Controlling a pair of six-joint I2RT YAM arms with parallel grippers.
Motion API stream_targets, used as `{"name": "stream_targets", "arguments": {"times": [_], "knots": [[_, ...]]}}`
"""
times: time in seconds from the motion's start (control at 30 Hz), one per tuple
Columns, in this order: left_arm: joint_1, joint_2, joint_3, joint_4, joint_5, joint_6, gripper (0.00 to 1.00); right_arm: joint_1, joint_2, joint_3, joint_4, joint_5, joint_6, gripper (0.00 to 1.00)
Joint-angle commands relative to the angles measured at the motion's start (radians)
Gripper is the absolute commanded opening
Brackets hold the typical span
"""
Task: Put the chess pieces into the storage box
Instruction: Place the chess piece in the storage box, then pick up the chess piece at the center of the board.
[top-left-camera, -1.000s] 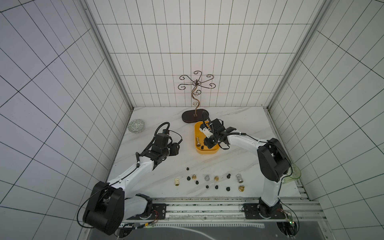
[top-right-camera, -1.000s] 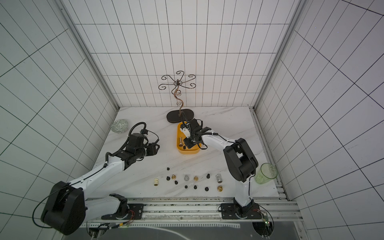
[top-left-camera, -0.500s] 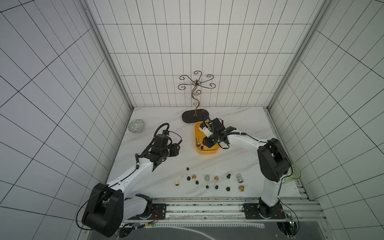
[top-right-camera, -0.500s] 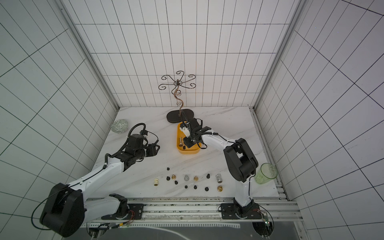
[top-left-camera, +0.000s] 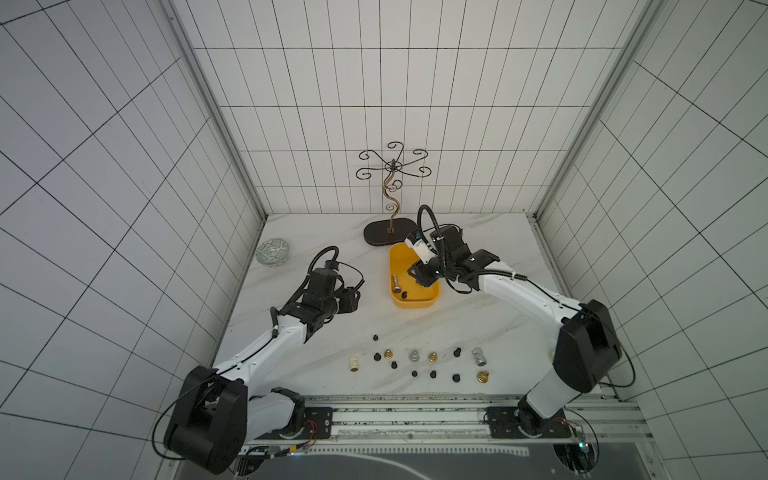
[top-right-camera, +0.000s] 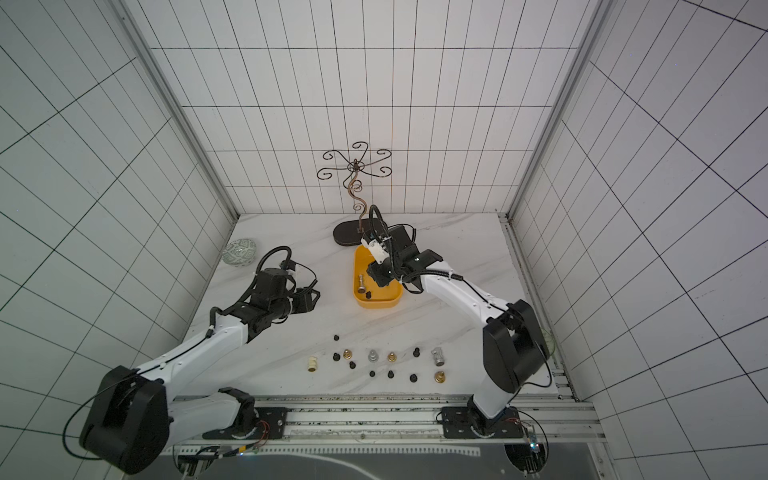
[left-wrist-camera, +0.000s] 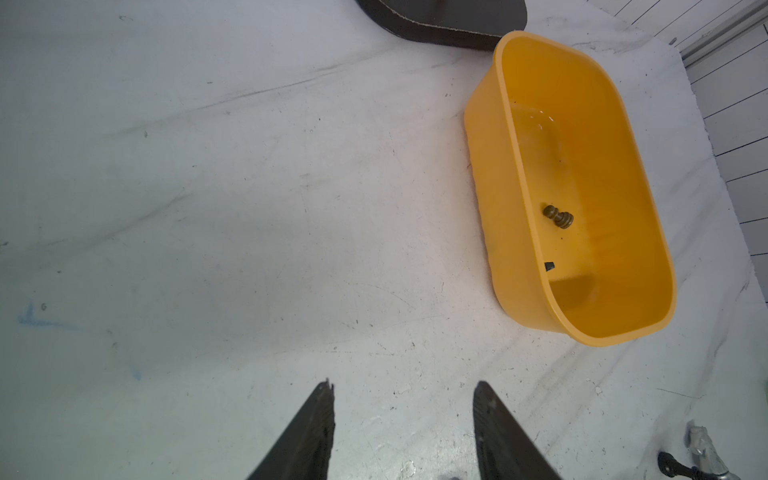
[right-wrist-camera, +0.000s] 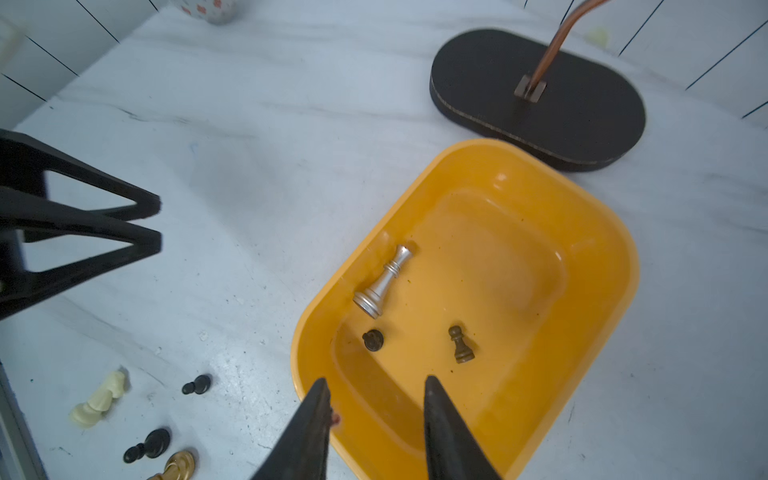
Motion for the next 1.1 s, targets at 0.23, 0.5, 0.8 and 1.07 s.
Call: {"name": "stream_targets", "arguments": {"times": [0.23,0.5,0.8,1.07], "knots": [[-0.076,-0.012,0.025,0.028,0.021,0.047,0.54,0.073,-0.245,-0.308,-0.010,-0.018,0.110,0.38],[-0.295,-0.042,0.037,0.058,0.045,0.135,0.64,0.022,-0.389,-0.425,0.025,0.017,0.207,0.38],[-0.568,0.112,0.102,0.074,0.030,0.178,0.65,-0.127,-0.475,-0.501,0.029,0.021,0.213,0.39],[-0.705,0.260,0.177,-0.014,-0.043,0.211,0.63,-0.259,-0.504,-0.512,0.028,-0.046,0.188,0.39]]}}
